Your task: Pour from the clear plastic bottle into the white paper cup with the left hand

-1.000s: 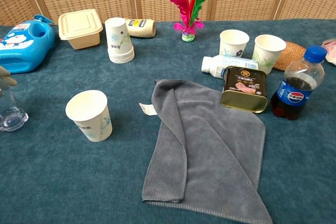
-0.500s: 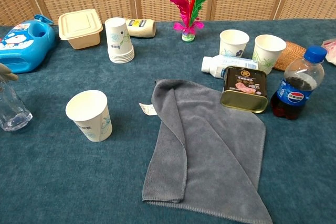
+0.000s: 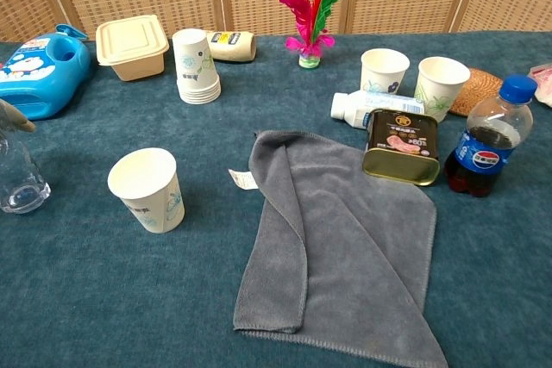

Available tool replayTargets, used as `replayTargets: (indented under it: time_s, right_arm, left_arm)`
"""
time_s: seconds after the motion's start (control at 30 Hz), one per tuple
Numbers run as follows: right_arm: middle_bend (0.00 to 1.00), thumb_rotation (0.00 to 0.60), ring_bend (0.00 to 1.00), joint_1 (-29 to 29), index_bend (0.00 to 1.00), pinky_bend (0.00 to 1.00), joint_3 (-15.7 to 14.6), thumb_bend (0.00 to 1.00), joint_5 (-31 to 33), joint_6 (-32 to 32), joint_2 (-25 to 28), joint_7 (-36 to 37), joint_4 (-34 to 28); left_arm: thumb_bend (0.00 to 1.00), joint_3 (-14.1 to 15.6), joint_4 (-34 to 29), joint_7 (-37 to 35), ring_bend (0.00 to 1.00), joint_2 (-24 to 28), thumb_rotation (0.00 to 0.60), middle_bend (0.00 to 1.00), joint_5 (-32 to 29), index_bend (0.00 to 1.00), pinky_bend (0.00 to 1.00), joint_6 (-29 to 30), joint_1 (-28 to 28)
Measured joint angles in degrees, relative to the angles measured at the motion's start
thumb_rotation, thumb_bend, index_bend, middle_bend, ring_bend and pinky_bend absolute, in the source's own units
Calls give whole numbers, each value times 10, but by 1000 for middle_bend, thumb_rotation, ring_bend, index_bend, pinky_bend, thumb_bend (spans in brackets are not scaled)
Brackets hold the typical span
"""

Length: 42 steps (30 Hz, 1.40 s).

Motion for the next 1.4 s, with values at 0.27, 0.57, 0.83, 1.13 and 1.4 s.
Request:
replayTargets:
  time_s: [0.27,0.57,0.83,1.13,1.4]
  right_arm:
    - [33,600,0,0,0,0,0,395,-1,0,0,2,1]
    - [33,600,0,0,0,0,0,395,0,0,0,3,2]
    - [33,600,0,0,0,0,0,396,-1,0,0,2,1]
    - [33,600,0,-1,0,0,0,396,-2,2,2,2,0]
    - [33,600,0,-1,0,0,-1,394,-2,2,3,3,0]
  left_arm:
    - [412,5,11,57,170,-9,466,278,4,313,135,11,4]
    - [406,5,21,72,159,-20,457,264,8,300,133,34,13]
    - [392,9,35,71,148,-29,441,258,8,288,133,42,20]
    - [365,8,46,63,126,-35,380,232,7,250,113,56,28]
    - [354,8,51,63,101,-39,361,208,6,218,103,56,30]
